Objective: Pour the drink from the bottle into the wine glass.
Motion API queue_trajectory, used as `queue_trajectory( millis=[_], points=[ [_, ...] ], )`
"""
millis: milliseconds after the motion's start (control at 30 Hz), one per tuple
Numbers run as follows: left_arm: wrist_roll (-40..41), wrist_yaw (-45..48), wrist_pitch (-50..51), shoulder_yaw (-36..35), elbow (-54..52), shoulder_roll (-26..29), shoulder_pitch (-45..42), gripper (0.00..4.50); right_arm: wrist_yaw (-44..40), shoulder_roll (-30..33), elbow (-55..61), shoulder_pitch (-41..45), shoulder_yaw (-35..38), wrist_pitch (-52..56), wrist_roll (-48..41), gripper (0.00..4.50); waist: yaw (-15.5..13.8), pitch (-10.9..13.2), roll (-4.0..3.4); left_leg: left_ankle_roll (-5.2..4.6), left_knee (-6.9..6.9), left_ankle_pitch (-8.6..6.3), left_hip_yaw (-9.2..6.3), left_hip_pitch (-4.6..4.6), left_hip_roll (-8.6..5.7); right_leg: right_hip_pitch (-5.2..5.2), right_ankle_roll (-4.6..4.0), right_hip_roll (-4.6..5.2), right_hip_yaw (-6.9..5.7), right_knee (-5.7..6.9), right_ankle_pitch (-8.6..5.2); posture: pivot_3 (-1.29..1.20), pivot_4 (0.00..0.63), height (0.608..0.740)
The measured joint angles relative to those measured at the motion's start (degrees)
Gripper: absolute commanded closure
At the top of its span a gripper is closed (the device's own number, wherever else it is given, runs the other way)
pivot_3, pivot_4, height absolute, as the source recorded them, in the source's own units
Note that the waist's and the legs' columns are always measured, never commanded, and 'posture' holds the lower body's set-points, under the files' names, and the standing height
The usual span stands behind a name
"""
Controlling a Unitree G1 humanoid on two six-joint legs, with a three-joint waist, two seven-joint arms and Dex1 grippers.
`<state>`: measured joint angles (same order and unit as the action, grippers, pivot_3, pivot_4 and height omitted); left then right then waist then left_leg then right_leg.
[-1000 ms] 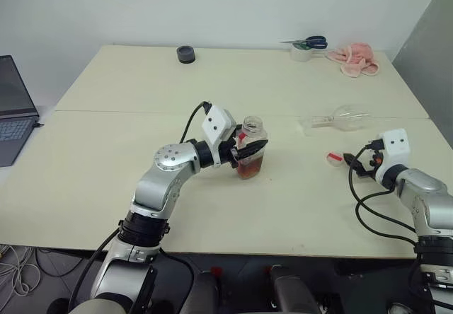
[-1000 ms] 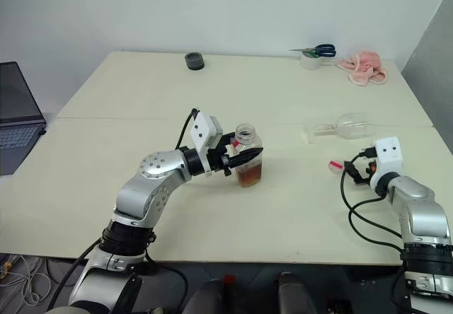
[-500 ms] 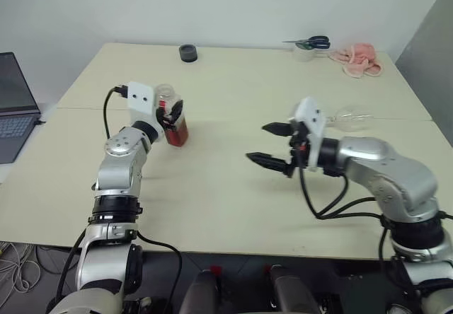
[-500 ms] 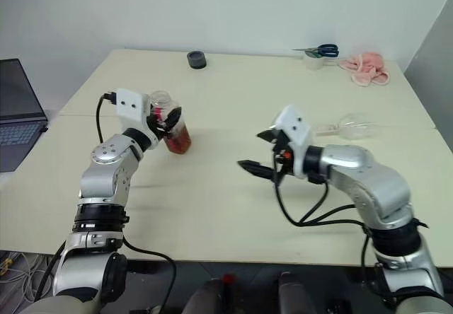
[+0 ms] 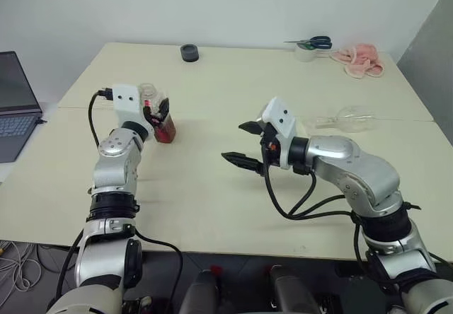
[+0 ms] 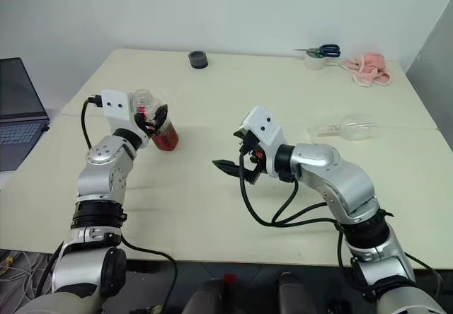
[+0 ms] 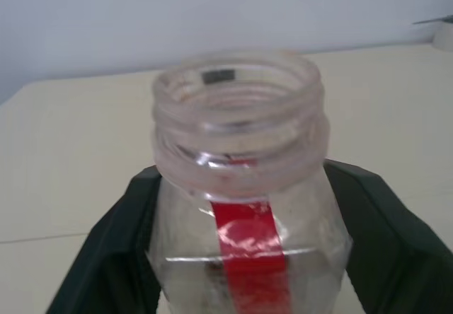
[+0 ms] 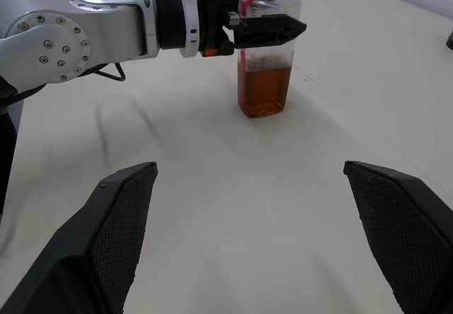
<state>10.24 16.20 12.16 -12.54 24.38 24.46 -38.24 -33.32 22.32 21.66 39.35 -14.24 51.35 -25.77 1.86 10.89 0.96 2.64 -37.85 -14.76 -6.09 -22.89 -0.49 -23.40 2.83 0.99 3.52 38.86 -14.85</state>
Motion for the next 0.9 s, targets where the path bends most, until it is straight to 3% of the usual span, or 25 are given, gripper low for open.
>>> queue_trajectory(
  millis=[33,67,333,533,733,900],
  points=[
    [0.0,-0.3,0.4,-0.2,-0.6,0.0,0.8,0.08,-0.1,-0.1,0.0,0.0,0.0,0.0,0.1,0.00,0.0,0.0,0.00,0.00,0.00,0.00,0.00,0.00,0.00,0.00,0.00,0.00,0.00,0.00,0.00,0.00,0.150,0.740],
    [0.1,-0.4,0.8,-0.2,-1.3,0.0,1.4,0.03,-0.1,-0.1,0.0,0.0,0.0,-0.1,0.2,0.00,0.0,0.0,0.00,0.00,0.00,0.00,-0.01,-0.01,0.01,-0.01,0.00,-0.01,0.00,0.00,0.00,0.00,0.150,0.740],
    [1.1,-0.6,6.0,-1.2,-12.3,1.0,6.4,0.03,-0.9,0.0,-1.1,0.2,-0.1,-1.1,1.0,0.00,0.1,0.0,0.00,0.00,0.02,0.00,0.04,-0.01,0.03,-0.01,0.00,0.04,0.05,-0.02,0.00,0.00,0.150,0.740],
    [6.4,0.6,13.3,-5.5,-30.0,1.6,20.3,0.03,-4.3,4.2,-2.6,0.3,1.7,-2.4,1.3,0.00,0.3,0.0,0.00,0.00,0.06,0.00,0.05,-0.02,0.10,-0.05,-0.01,0.08,0.08,-0.05,0.00,0.00,0.150,0.740],
    [8.7,0.0,16.0,-10.1,-36.3,1.0,32.0,0.03,-7.4,10.7,-3.0,-0.9,5.3,-3.4,1.4,0.00,0.0,0.0,0.00,0.00,0.04,0.00,0.09,-0.01,0.07,0.02,-0.01,0.07,0.08,-0.15,-0.01,0.00,0.150,0.740],
    [10.3,7.6,18.7,-0.6,-42.5,2.4,32.6,0.03,-3.5,8.7,-7.8,-2.3,16.1,-0.6,-1.7,0.00,-0.8,0.0,0.07,0.03,-0.05,0.08,0.02,-0.01,0.00,0.22,0.02,0.06,0.02,-0.26,0.00,0.00,0.150,0.740]
  ],
)
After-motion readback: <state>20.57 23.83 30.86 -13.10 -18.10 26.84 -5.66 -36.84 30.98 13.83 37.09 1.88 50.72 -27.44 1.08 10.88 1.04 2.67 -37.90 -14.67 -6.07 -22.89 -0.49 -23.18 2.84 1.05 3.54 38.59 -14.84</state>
